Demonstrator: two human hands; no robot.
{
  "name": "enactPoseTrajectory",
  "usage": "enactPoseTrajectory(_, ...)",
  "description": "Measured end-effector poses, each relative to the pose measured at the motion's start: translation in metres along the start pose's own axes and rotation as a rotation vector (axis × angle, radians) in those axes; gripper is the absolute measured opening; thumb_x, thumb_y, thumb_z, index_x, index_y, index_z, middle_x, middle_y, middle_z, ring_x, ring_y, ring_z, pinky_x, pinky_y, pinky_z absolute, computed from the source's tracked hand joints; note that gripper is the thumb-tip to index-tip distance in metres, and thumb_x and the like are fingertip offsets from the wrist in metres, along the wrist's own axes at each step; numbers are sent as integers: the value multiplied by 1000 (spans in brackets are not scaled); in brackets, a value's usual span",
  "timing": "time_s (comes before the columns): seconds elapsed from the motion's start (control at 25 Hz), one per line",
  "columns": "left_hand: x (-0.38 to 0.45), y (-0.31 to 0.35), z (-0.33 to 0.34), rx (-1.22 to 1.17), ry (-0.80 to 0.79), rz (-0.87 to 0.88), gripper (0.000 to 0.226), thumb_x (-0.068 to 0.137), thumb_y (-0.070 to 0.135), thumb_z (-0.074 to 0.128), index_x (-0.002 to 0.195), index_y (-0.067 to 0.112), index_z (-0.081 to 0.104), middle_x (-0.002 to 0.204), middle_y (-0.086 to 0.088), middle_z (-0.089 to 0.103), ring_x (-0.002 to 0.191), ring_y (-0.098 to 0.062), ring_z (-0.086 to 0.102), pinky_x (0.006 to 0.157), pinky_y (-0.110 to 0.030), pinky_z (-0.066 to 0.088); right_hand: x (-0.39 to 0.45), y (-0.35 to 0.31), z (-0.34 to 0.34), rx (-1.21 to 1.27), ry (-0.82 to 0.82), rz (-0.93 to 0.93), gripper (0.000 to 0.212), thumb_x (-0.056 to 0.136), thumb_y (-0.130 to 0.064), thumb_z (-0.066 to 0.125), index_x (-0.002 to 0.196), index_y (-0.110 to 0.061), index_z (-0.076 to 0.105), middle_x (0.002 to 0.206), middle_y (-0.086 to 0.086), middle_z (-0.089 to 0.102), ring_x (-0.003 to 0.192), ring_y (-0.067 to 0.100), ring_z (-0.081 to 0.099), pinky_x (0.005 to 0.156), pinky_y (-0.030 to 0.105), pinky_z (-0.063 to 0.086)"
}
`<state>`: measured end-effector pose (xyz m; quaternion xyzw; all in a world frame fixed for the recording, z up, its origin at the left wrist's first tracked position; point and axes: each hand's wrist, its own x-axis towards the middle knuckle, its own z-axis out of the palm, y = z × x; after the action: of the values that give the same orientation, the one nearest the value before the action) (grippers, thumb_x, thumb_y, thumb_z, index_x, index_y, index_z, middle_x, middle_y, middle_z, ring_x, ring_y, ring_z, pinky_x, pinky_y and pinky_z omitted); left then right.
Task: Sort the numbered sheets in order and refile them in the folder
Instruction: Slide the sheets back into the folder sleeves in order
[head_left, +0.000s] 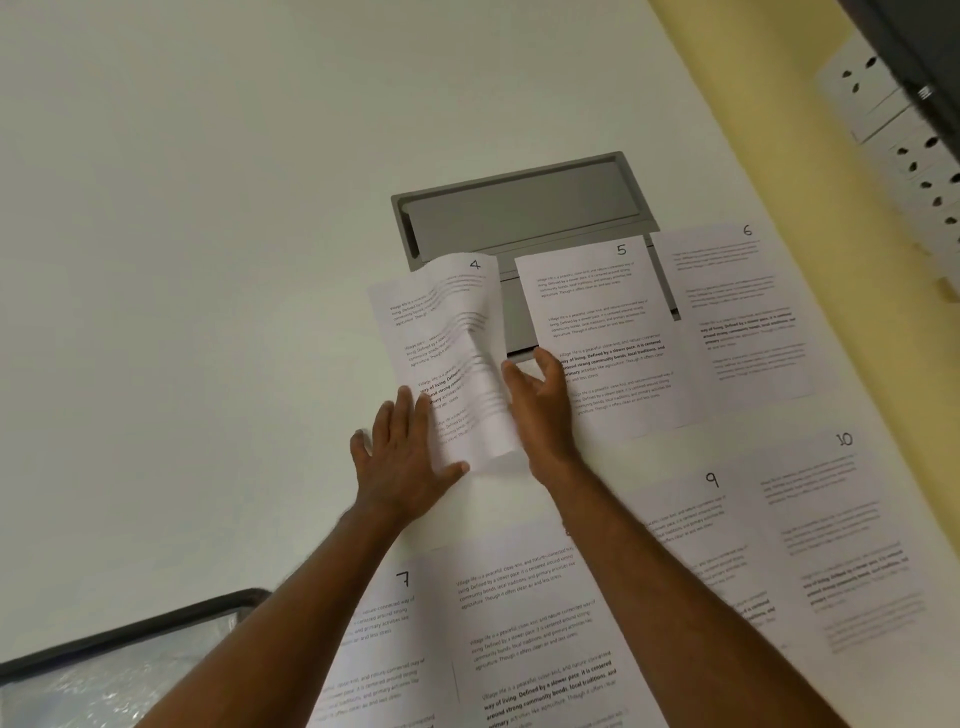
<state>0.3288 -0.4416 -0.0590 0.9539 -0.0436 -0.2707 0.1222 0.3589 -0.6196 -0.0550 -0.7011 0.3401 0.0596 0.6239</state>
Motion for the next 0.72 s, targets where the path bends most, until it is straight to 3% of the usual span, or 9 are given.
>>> enactPoseTrajectory(0.08, 0, -3, 3, 27, -5, 17, 112, 86, 78, 51, 162, 23, -9, 170, -2, -19, 157, -27, -9, 122, -59, 9, 4, -16, -6, 214, -74, 161, 58, 95, -43, 69, 145, -24, 47, 144, -2, 53, 120, 17, 58, 84, 37, 61)
enactPoseTrajectory(0.2, 1, -4, 5, 30, -42, 32, 131, 73, 87, 57, 161, 23, -15, 168, -4, -25, 156, -29, -15, 122, -59, 4, 7, -32, -12, 247, -197, 322, 34, 97, -49, 64, 122, -28, 57, 121, -4, 62, 108, 20, 64, 81, 38, 59)
enactPoseTrajectory(0.36, 1, -4, 7, 33, -77, 50, 143, 63, 95, 57, 157, 25, -24, 166, -5, -30, 155, -30, -20, 122, -60, -3, 13, -34, -10, 9, -296, 337, 50, 99, -61, 52, 132, -24, 57, 126, -1, 64, 94, 18, 65, 75, 33, 50)
enactPoseTrajectory(0.52, -3, -6, 12, 68, 16, 63, 119, 73, 93, 22, 161, 21, -14, 170, -7, -14, 157, -32, -8, 121, -61, 6, 7, -29, -2, -131, -377, 335, 61, 101, -66, 39, 129, -19, 67, 106, -5, 66, 80, 12, 51, 71, 26, 41)
enactPoseTrajectory(0.6, -9, -5, 10, 41, 50, 95, 103, 78, 79, 1, 162, 20, -9, 171, -7, -8, 158, -32, -4, 123, -60, 8, 3, -23, 5, -125, -350, 299, 57, 104, -62, 37, 131, -20, 65, 110, -5, 60, 93, 13, 54, 86, 31, 44)
enactPoseTrajectory(0.72, -22, -8, 8, -116, 139, 198, 88, 88, 66, 0, 164, 22, -2, 172, -5, 3, 157, -30, 11, 123, -56, 18, -6, -17, 13, -6, -302, 242, 45, 103, -58, 46, 132, -26, 59, 130, -4, 63, 114, 17, 62, 94, 38, 53)
